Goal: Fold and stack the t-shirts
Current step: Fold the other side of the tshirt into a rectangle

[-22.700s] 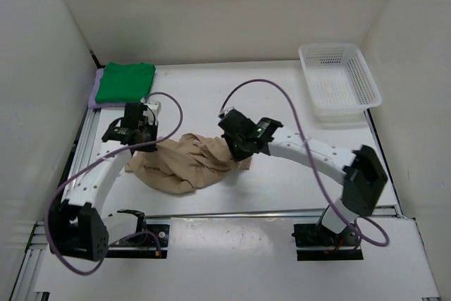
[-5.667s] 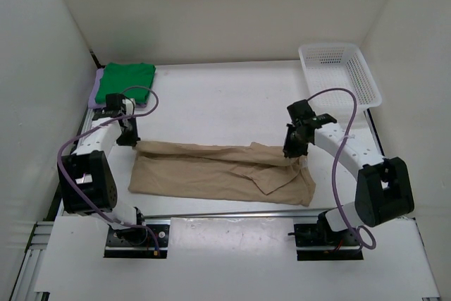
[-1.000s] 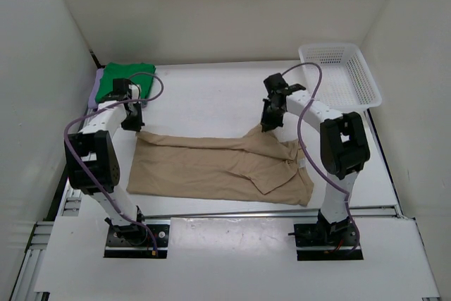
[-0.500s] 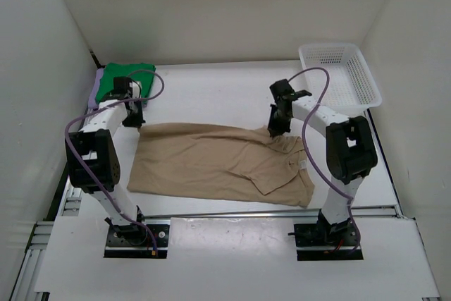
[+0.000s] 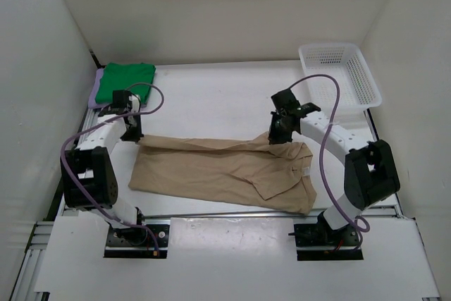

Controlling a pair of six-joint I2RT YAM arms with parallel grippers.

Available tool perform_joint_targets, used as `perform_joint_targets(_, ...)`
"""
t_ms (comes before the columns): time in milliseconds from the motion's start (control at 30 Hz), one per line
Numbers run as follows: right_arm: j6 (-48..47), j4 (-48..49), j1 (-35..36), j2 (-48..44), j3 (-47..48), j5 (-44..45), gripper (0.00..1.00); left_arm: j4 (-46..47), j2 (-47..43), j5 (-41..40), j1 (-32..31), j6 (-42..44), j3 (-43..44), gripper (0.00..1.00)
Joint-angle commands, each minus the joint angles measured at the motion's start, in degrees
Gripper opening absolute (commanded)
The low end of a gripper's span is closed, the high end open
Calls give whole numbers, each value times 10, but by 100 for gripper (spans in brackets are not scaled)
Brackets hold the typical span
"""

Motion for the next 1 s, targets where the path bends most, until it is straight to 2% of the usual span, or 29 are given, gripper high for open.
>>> perform_joint_targets(0,12,-5,22,-7,-29,5,0,9,-33,-21,-2,0,-27,10)
perform_joint_targets(133,25,-5,51,-12,-48,5,0,9,-33,-21,-2,0,-47,10)
perform_joint_targets(633,63,-5,57,-38,-113,19,0,25,-27,-57,12,0,-55,10)
perform_joint_targets(767,63,5,62,-38,-118,13,0,25,-48,-33,26,0,-64,31)
perform_joint_targets(833,63,5,67,-38,-118,6,7,25,-63,-27,26,0,-75,41)
perform_joint_targets(967,58,5,87,-52,-131,0,15,25,-133,-5,46,0,-98,51)
